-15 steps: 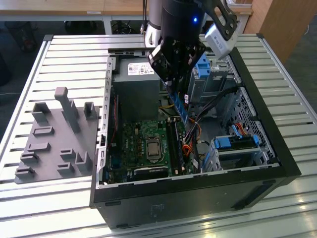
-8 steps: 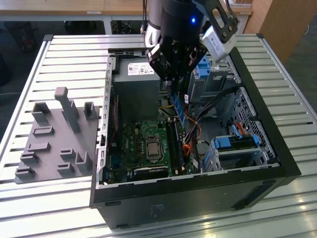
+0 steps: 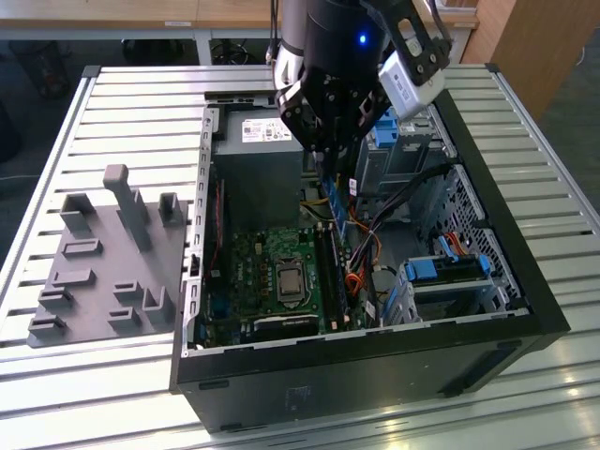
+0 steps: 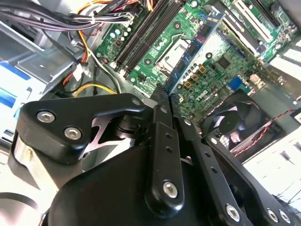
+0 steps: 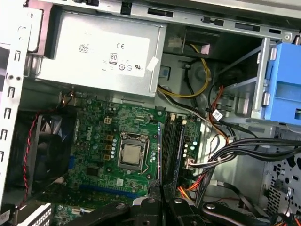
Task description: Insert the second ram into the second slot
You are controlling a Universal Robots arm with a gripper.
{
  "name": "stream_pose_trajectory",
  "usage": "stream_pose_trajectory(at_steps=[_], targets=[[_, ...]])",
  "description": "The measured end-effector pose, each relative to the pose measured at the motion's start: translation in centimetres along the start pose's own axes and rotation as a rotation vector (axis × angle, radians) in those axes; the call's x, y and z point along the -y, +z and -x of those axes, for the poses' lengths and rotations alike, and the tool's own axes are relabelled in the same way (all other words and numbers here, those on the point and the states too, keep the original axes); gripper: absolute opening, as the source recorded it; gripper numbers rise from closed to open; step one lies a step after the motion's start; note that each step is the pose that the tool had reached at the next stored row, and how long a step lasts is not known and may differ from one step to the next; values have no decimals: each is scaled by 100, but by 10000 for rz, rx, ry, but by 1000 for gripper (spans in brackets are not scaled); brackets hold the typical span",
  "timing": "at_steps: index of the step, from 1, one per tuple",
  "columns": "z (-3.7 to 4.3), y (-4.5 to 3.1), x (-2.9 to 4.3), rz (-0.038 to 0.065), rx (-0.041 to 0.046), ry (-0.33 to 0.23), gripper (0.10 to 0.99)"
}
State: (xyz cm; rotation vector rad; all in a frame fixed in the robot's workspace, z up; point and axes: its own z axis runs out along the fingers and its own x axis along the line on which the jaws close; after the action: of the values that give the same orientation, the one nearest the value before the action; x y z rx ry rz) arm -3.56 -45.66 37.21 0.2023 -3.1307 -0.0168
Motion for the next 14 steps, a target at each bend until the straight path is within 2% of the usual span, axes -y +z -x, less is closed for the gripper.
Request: stream_pose_trajectory(at_steps=[8,14], targets=[[0,3,0,-32,5,889,137],[0,10,0,-44,12,1842,137]])
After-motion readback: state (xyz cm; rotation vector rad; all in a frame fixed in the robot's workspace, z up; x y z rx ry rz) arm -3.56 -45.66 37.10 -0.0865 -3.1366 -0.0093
